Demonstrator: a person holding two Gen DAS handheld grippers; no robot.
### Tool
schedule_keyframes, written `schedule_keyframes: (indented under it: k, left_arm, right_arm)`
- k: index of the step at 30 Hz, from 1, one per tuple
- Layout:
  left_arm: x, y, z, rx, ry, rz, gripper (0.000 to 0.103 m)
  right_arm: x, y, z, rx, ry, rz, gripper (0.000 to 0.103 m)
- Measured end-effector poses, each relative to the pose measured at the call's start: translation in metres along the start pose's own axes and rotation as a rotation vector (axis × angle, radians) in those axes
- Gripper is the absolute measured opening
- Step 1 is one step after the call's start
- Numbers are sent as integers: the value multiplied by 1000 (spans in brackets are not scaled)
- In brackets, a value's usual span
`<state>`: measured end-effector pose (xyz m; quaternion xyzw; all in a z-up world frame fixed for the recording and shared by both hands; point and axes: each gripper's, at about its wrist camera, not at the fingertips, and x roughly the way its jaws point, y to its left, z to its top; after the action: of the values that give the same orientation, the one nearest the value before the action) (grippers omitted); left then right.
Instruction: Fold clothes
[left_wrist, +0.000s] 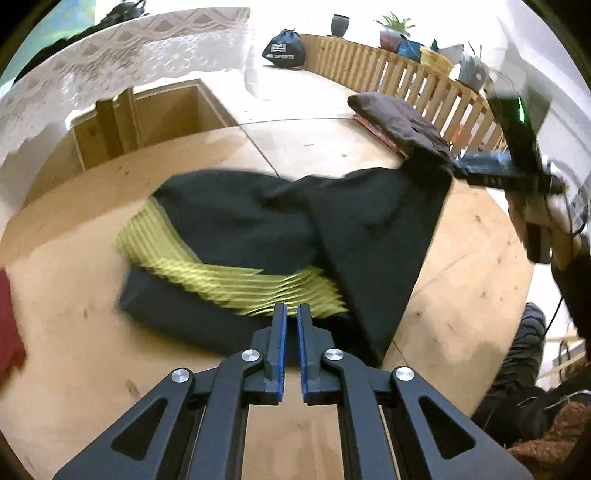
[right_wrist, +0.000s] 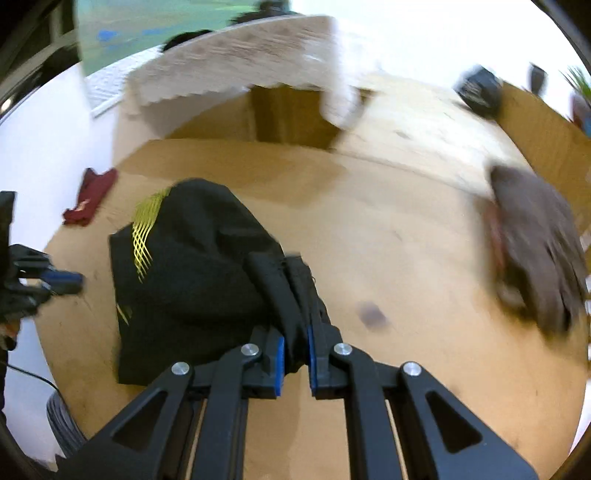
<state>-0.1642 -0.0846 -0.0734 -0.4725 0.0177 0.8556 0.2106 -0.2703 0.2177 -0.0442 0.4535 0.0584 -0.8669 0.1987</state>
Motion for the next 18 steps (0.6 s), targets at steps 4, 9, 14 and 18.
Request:
schedule_keyframes:
  k: [4, 9, 14, 18]
  left_arm:
    - [2, 6, -16, 4, 41, 112, 12]
    - [13, 14, -7, -10, 41, 143, 36]
    - [54, 23, 11, -51, 56, 92, 39]
    - [87, 30, 17, -86, 76, 100, 39]
  right_arm:
    - [2, -32, -39, 47, 110, -223, 12]
    - [-26, -10, -31, -8, -28, -352, 59]
    - [-31, 53, -2, -160, -67, -212, 65]
    - [13, 103, 27, -223, 11, -61, 68]
